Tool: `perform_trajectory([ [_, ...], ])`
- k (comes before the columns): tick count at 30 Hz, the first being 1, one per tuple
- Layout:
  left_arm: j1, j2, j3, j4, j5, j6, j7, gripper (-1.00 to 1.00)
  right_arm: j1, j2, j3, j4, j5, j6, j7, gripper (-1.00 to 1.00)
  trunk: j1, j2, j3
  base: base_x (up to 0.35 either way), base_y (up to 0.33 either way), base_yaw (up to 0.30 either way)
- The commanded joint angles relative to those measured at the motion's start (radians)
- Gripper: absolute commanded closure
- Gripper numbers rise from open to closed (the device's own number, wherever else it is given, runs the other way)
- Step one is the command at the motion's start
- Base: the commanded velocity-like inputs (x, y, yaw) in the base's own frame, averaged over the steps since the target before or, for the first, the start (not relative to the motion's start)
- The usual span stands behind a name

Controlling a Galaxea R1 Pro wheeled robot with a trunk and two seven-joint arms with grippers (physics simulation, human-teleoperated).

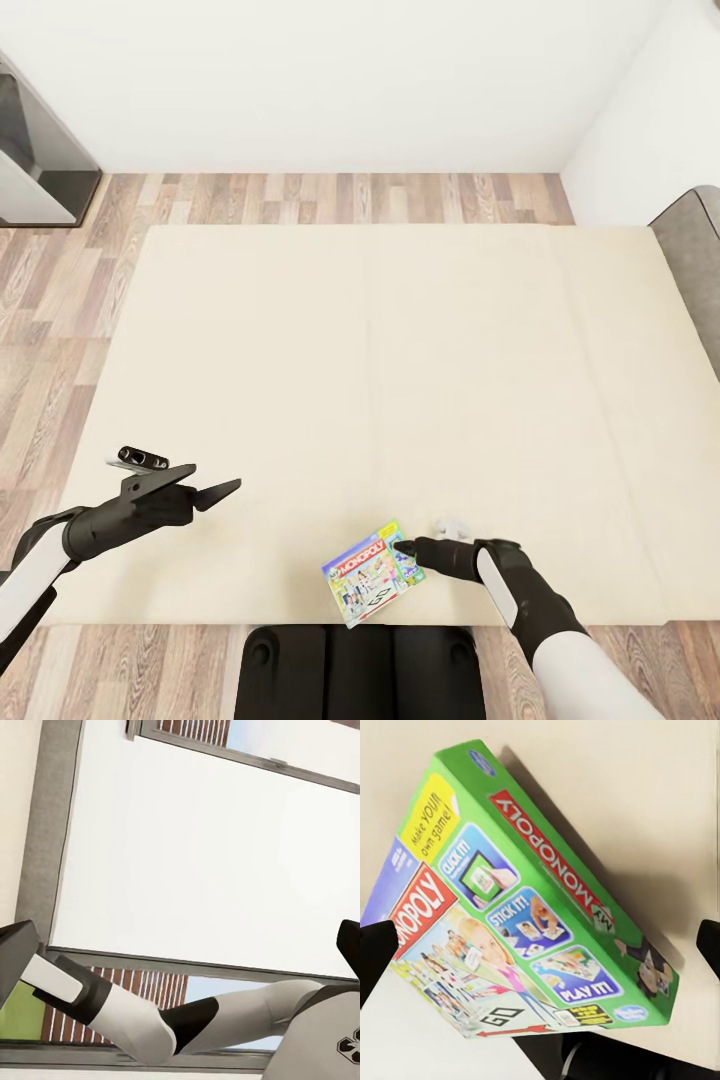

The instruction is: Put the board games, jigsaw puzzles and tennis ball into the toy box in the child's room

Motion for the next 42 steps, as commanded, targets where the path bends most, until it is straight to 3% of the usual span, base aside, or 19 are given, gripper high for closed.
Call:
perform_trajectory([
  [1,-0.001,0.001,-0.002,0.000,0.004,0.005,-0.002,-1.00,0.000,0.000,-0.002,0.000,-0.003,0.002,0.000,-1.00,0.001,-0.002,-0.001,0.000,0.000,0.000],
  [42,0.000,0.002,-0.002,0.002,0.004,0.005,-0.003,-1.00,0.000,0.004,0.000,0.003,-0.005,-0.009,0.001,-1.00,0.001,-0.002,-0.001,0.000,0.038,0.000],
])
